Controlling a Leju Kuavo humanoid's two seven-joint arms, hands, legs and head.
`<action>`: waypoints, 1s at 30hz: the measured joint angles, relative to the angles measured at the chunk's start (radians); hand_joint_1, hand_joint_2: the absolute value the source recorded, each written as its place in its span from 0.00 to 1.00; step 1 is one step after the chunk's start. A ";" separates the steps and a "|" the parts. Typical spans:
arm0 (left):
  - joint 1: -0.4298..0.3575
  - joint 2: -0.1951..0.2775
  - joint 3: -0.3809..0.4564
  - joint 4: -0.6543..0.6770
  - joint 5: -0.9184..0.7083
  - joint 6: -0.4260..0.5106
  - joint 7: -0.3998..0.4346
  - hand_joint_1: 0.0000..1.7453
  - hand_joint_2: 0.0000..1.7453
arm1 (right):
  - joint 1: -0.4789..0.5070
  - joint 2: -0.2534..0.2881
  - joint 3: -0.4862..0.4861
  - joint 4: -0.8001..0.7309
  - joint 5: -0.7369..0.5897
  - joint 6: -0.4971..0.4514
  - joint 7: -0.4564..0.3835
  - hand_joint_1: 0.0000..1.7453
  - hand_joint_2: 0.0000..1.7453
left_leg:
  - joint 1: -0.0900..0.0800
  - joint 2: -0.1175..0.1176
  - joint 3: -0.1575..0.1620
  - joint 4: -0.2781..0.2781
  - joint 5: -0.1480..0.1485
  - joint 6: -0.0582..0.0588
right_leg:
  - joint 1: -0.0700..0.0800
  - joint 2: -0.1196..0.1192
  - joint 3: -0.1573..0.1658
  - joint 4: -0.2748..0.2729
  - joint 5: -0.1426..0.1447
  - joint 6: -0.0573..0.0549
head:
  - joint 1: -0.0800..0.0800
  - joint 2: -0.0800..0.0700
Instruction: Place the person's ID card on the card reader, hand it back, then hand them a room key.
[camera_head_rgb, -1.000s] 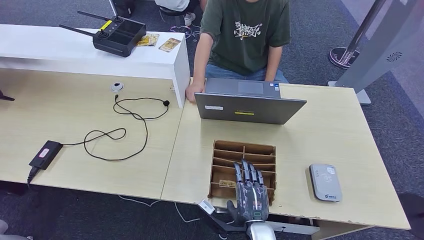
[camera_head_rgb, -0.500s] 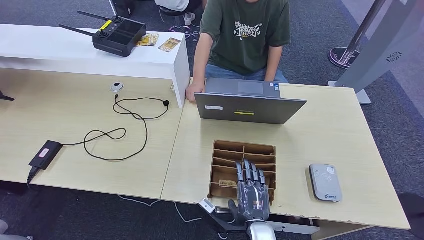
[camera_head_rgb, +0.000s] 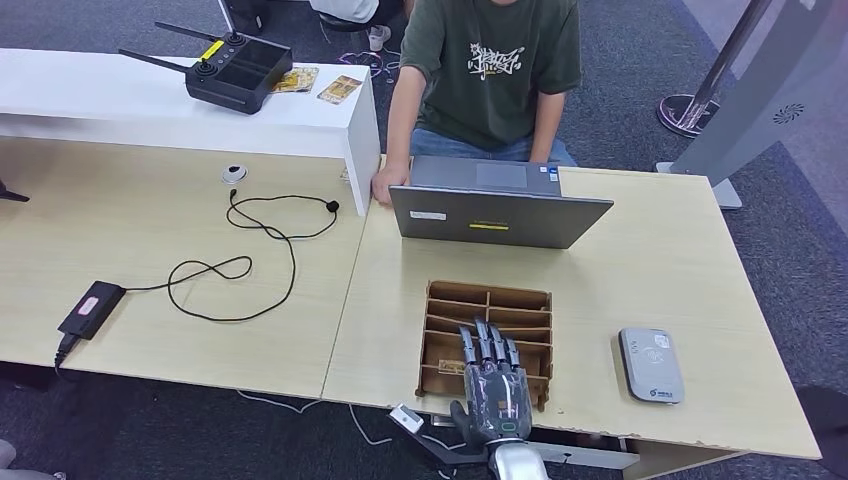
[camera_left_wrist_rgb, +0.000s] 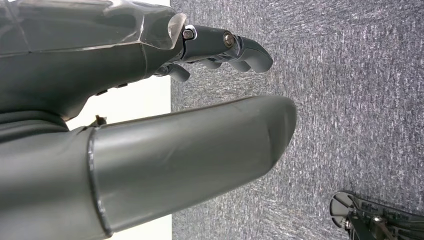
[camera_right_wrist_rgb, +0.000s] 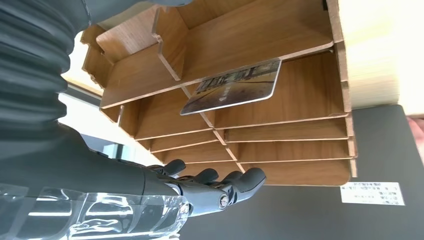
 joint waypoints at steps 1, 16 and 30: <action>0.000 0.000 0.000 0.000 0.000 0.000 0.000 0.00 0.00 | 0.000 0.000 0.000 0.000 -0.001 0.000 0.002 0.00 1.00 | 0.000 0.000 0.000 0.000 0.000 0.000 | 0.000 0.000 0.000 0.000 0.000 0.000 | 0.000 0.000; 0.000 0.000 0.000 0.000 0.006 0.000 -0.001 0.00 0.00 | 0.000 0.000 0.000 0.000 -0.003 0.005 0.012 0.01 1.00 | 0.000 0.000 0.000 0.000 0.000 0.000 | 0.000 0.000 0.000 0.000 0.000 0.000 | 0.000 0.000; 0.000 0.000 0.000 0.000 0.006 0.000 -0.002 0.00 0.00 | 0.000 0.000 0.000 0.001 -0.014 0.016 0.013 1.00 1.00 | 0.000 0.000 0.000 0.000 0.000 0.000 | 0.000 0.000 0.000 0.000 0.000 0.000 | 0.000 0.000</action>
